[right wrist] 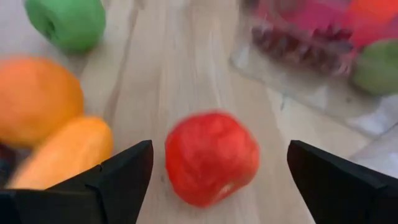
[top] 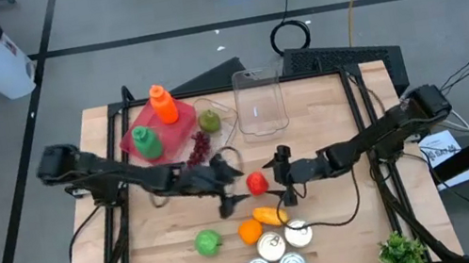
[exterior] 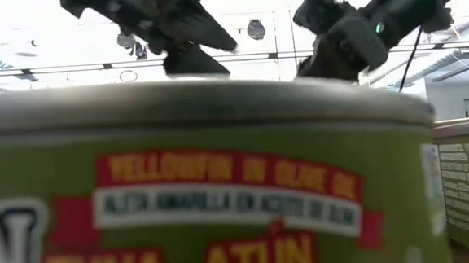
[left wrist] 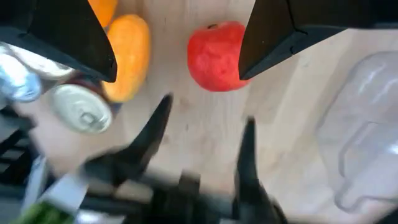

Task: Pick & Place Food Item
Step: Put the red apple into the left transparent bin

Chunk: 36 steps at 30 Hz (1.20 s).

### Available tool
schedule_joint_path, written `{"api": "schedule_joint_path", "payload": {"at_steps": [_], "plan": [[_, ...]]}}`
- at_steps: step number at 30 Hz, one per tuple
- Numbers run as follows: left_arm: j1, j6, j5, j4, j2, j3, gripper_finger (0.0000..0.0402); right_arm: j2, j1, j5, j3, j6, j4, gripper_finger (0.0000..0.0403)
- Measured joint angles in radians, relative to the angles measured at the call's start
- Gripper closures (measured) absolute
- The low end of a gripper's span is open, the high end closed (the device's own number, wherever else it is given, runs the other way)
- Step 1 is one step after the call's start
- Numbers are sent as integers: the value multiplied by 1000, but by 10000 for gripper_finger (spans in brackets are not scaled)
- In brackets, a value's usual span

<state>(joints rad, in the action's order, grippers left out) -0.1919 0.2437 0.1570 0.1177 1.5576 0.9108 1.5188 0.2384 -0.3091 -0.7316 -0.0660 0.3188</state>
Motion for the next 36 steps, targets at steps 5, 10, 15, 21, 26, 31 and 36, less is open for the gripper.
{"api": "schedule_joint_path", "payload": {"at_steps": [5, 10, 15, 21, 26, 31, 36], "plan": [[27, -15, 52, -162, 180, 181, 53, -138, 20, -1, 0, -50, -126, 51], [57, -20, 54, -250, 295, 279, 53, -240, 55, -2, 31, -83, -149, 51], [75, 31, 29, -294, 336, 308, 53, -282, 83, -9, 72, -83, -152, 51], [75, 51, -7, -298, 355, 308, 53, -281, 82, -35, 91, -83, -130, 51], [92, 50, -69, -277, 401, 311, 53, -282, 80, -34, 91, -83, -113, 51], [114, 2, -131, -278, 427, 312, 66, -281, 80, -31, 91, -82, -108, 51], [115, -106, -154, -248, 411, 309, 130, -282, 80, -31, 91, -80, -110, 51]]}}
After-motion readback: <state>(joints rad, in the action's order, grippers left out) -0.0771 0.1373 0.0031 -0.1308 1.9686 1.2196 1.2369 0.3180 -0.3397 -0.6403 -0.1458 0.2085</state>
